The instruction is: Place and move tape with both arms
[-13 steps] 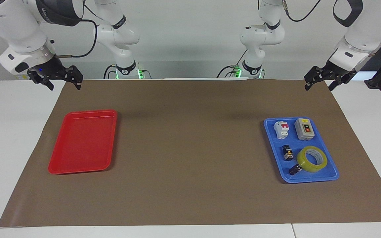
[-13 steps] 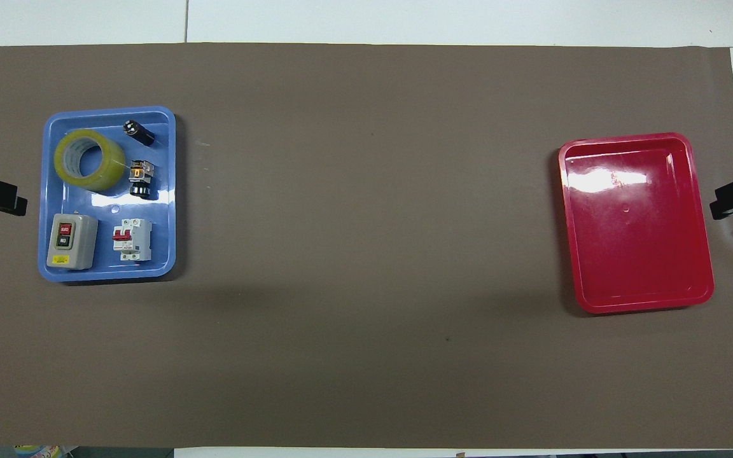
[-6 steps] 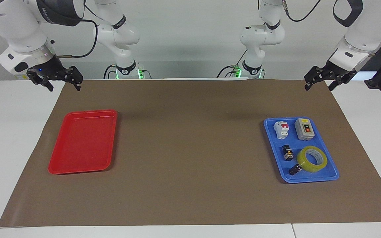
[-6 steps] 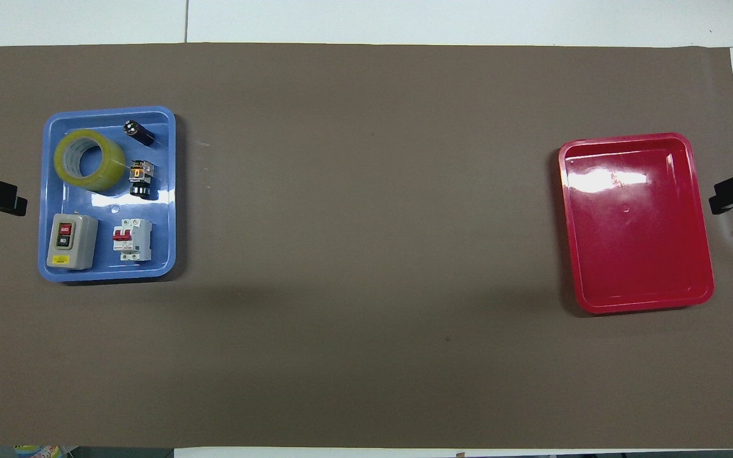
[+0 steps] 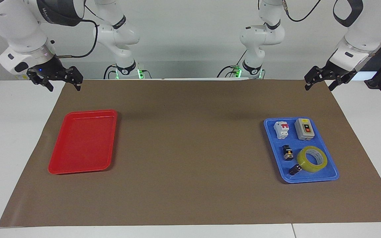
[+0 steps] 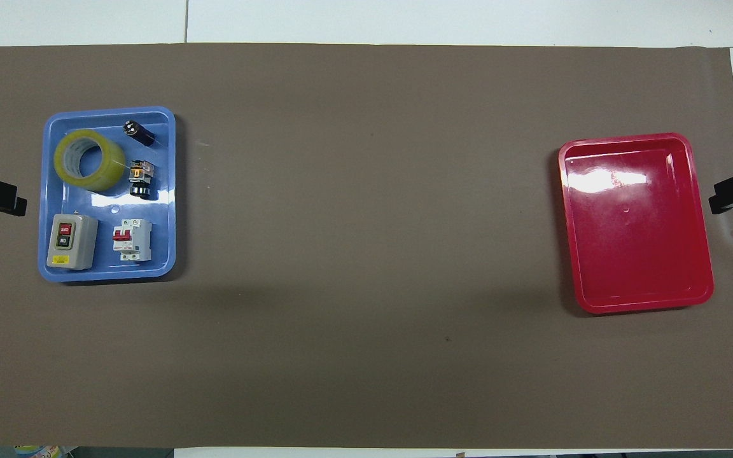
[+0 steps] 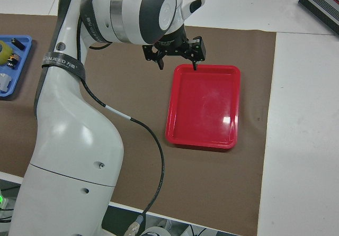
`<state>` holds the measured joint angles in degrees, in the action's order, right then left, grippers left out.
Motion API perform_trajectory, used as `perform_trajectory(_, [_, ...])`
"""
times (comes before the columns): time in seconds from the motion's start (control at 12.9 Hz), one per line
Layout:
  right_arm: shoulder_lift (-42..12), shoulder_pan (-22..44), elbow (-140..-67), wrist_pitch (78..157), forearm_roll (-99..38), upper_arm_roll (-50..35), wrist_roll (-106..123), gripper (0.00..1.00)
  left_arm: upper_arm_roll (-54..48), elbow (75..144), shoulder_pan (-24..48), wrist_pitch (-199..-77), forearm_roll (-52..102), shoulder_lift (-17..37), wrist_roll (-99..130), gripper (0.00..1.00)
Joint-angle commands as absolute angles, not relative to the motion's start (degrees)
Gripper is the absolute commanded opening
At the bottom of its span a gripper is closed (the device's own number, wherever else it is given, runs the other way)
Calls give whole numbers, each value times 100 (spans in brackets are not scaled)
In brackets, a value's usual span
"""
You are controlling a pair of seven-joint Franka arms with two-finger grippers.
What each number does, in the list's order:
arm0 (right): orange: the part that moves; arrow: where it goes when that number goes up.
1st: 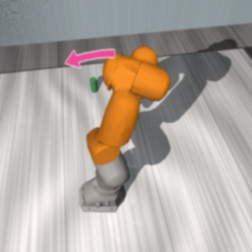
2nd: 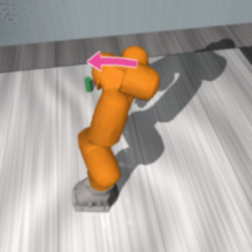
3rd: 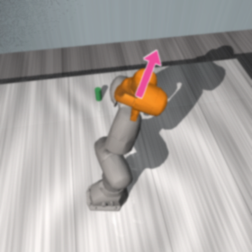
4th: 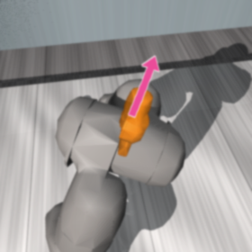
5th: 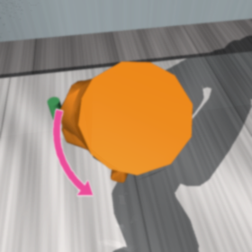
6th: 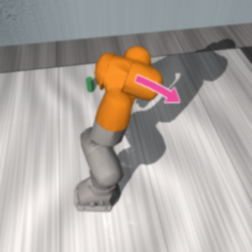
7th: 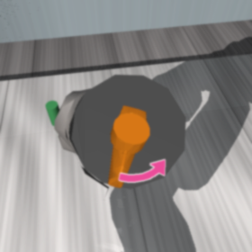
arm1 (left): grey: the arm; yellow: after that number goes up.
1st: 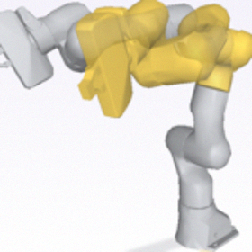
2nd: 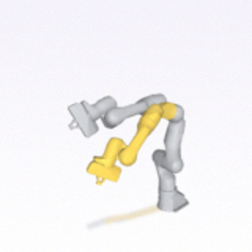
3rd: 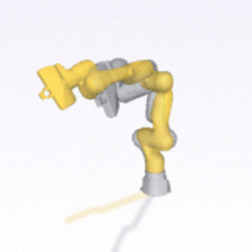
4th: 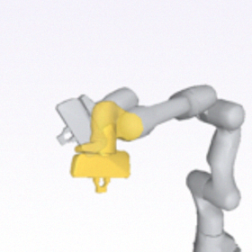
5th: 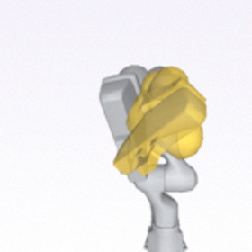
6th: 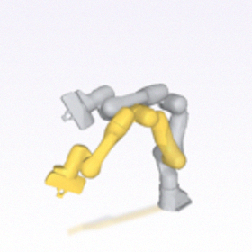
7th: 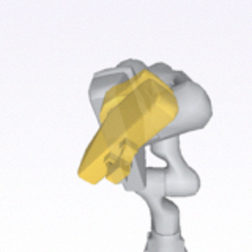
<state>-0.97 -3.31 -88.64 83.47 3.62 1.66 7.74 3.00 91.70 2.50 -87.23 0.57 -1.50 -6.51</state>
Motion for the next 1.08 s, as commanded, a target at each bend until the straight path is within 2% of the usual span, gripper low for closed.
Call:
perform_trajectory(0.0, [9,-369,-9018,8473,308,132,817,100,299,9299,246,-8701,-70,-299,-694,100])
perform_trajectory(0.85, [9,-360,-9018,8446,308,114,835,100,290,9316,238,-8736,-70,-299,-720,100])
perform_trajectory(1.01, [9,-360,-9026,8438,308,114,861,100,299,9438,237,-9042,-26,-325,-747,100])
